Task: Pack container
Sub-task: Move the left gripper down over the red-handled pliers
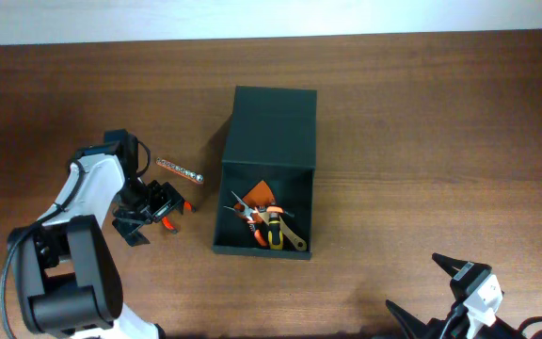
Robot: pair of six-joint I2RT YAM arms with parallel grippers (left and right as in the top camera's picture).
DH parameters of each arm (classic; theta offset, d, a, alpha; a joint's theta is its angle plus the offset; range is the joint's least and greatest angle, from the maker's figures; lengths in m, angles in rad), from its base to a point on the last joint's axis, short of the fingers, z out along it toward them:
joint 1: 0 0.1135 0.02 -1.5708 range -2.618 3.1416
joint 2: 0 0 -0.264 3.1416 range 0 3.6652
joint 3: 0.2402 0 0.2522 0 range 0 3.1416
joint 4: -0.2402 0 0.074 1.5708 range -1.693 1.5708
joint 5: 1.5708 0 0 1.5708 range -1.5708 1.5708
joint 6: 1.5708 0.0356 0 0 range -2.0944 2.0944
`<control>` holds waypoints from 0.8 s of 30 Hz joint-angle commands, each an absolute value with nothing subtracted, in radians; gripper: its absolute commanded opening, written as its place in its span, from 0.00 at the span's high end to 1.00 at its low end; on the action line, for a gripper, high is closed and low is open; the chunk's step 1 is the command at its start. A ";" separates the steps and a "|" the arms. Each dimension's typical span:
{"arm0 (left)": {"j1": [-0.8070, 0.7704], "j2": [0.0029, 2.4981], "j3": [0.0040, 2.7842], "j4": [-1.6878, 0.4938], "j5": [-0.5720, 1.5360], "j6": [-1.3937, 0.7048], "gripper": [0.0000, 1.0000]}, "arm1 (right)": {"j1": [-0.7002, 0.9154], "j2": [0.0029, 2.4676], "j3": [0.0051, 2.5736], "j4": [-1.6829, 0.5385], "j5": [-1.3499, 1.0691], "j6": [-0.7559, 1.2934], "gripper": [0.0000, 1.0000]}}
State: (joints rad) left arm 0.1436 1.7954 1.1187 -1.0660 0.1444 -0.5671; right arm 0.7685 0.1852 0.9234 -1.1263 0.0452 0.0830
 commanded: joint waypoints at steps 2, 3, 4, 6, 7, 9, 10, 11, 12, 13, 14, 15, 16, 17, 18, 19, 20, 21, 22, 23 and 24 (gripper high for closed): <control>0.149 1.829 1.135 -1.036 0.126 -0.584 0.09 | 0.772 0.181 0.920 -1.123 0.057 0.094 0.01; 0.149 1.832 1.135 -1.031 0.126 -0.585 0.09 | 0.772 0.181 0.920 -1.123 0.057 0.094 0.01; 0.149 1.834 1.135 -1.027 0.125 -0.587 0.09 | 0.772 0.181 0.920 -1.123 0.057 0.095 0.01; 0.149 1.835 1.133 -1.022 0.118 -0.591 0.11 | 0.772 0.181 0.920 -1.123 0.057 0.094 0.01; 0.149 1.835 1.132 -1.021 0.115 -0.592 0.11 | 0.772 0.181 0.920 -1.123 0.057 0.094 0.01; 0.149 1.838 1.132 -1.021 0.107 -0.592 0.20 | 0.772 0.181 0.920 -1.123 0.057 0.095 0.01; 0.149 1.839 1.132 -1.021 0.105 -0.592 0.20 | 0.772 0.181 0.920 -1.123 0.057 0.094 0.01; 0.149 1.843 1.132 -1.019 0.102 -0.592 0.21 | 0.772 0.181 0.920 -1.123 0.057 0.095 0.01; 0.149 1.848 1.132 -1.016 0.101 -0.592 0.21 | 0.772 0.181 0.920 -1.123 0.057 0.094 0.01; 0.149 1.853 1.132 -1.012 0.100 -0.592 0.21 | 0.772 0.181 0.920 -1.123 0.057 0.094 0.01; 0.147 1.860 1.132 -1.008 0.100 -0.592 0.21 | 0.772 0.181 0.920 -1.123 0.057 0.095 0.01; 0.145 1.865 1.132 -1.005 0.101 -0.592 0.21 | 0.772 0.181 0.920 -1.123 0.057 0.094 0.01; 0.144 1.870 1.132 -1.003 0.101 -0.592 0.21 | 0.772 0.181 0.920 -1.123 0.057 0.094 0.01; 0.140 1.877 1.132 -1.003 0.101 -0.592 0.21 | 0.772 0.181 0.920 -1.123 0.057 0.094 0.01; 0.137 1.882 1.132 -1.003 0.101 -0.592 0.21 | 0.772 0.181 0.920 -1.123 0.057 0.094 0.01; 0.133 1.887 1.132 -1.003 0.100 -0.592 0.21 | 0.772 0.181 0.920 -1.123 0.057 0.095 0.01; 0.128 1.894 1.132 -1.003 0.100 -0.592 0.21 | 0.772 0.181 0.920 -1.123 0.057 0.094 0.01; 0.125 1.899 1.132 -1.002 0.101 -0.592 0.22 | 0.772 0.181 0.920 -1.123 0.057 0.094 0.01; 0.121 1.904 1.132 -1.002 0.100 -0.592 0.22 | 0.772 0.181 0.920 -1.123 0.057 0.094 0.01; 0.119 1.905 1.132 -1.002 0.100 -0.592 0.24 | 0.772 0.181 0.920 -1.123 0.057 0.094 0.01; 0.118 1.905 1.132 -1.001 0.100 -0.592 0.28 | 0.772 0.181 0.920 -1.123 0.057 0.094 0.01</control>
State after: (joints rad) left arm 0.1280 1.8923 1.1191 -1.0050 0.1173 -0.5858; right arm 0.7685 0.1852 0.9234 -1.1263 0.0452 0.0834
